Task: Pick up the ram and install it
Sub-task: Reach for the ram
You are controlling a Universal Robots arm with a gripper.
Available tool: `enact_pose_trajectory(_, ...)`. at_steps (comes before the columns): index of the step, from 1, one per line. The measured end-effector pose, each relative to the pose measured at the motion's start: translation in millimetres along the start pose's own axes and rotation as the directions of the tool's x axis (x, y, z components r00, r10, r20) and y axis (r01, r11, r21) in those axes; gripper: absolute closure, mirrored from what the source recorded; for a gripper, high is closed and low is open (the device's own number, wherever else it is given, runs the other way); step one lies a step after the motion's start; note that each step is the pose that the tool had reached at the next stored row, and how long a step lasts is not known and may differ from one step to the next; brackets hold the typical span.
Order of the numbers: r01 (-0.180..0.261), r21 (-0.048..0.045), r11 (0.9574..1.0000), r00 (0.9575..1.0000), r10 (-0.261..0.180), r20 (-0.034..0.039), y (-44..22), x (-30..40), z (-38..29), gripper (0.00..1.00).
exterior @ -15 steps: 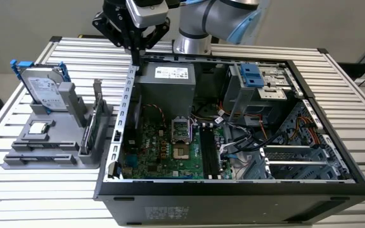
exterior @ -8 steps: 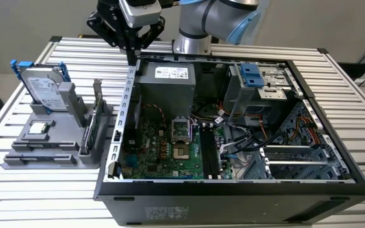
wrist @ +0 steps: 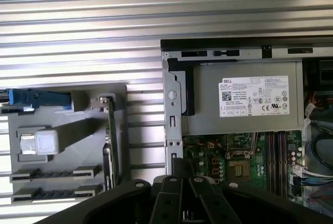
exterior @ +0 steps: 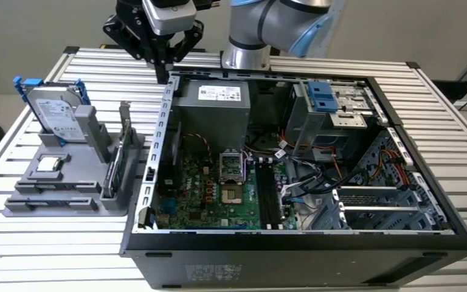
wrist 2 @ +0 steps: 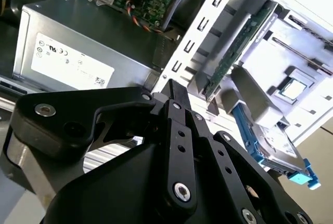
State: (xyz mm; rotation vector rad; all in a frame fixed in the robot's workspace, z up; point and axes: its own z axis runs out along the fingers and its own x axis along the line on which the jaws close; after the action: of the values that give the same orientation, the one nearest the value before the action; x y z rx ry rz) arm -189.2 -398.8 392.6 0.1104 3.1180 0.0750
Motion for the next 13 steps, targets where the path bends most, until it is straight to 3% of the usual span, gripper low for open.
enact_pose_trajectory(13,0.000,0.0000,1.0000,1.0000,0.000,0.0000,-1.0,14.7,-0.4,1.00)
